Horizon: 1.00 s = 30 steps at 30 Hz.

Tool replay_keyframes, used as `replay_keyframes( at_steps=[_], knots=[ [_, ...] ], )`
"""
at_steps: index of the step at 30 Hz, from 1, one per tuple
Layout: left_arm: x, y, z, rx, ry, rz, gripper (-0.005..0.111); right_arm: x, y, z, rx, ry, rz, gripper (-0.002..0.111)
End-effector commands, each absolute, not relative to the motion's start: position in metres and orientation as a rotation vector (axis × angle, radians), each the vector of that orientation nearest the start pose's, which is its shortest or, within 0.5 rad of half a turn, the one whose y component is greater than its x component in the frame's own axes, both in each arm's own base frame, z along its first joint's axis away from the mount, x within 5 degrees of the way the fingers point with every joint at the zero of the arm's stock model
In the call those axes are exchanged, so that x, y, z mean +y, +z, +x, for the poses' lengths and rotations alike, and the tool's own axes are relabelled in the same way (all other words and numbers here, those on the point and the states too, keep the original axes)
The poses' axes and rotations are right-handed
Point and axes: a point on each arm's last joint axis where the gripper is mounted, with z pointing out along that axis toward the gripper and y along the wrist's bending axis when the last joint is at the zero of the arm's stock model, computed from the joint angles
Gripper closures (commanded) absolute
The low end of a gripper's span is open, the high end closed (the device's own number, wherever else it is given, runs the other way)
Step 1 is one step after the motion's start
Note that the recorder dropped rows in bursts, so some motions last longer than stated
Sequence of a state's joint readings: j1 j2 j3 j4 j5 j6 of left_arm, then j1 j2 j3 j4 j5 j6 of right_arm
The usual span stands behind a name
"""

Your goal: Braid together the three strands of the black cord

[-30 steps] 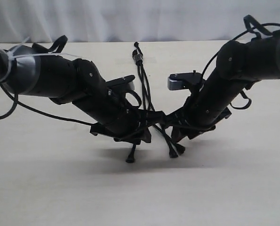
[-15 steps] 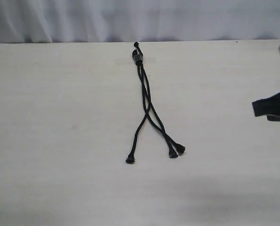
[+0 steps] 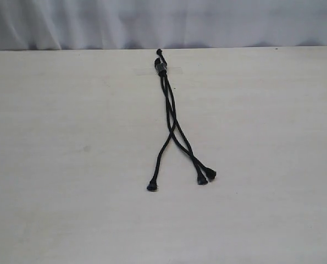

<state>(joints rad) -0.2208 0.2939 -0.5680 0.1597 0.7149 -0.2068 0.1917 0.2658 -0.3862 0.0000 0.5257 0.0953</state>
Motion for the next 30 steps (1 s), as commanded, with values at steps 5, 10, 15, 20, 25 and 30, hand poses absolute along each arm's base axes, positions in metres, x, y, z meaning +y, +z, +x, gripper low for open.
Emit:
replay_keyframes(
  at_steps=[5,10,15,20,25,30],
  knots=[
    [0.002,0.306,0.048,2.058,-0.048,0.045,0.107,0.008,0.281,0.04,1.73,0.217,-0.08,0.104],
    [0.002,0.306,0.048,2.058,-0.048,0.045,0.107,0.006,0.284,0.031,1.668,0.222,-0.077,0.104],
    [0.008,0.306,0.048,2.057,0.027,-0.104,0.107,0.005,0.282,0.026,1.638,0.227,-0.072,0.104],
    [0.015,0.288,0.051,2.059,0.115,-0.242,0.107,0.008,0.253,0.039,1.66,0.224,-0.071,0.104],
    [0.012,0.247,0.053,1.785,0.106,-0.18,0.107,0.01,0.19,0.05,1.842,0.207,-0.077,0.104],
    [0.013,0.205,0.047,1.805,0.123,-0.205,0.107,0.009,0.181,0.053,1.839,0.195,-0.049,0.104]
  ],
)
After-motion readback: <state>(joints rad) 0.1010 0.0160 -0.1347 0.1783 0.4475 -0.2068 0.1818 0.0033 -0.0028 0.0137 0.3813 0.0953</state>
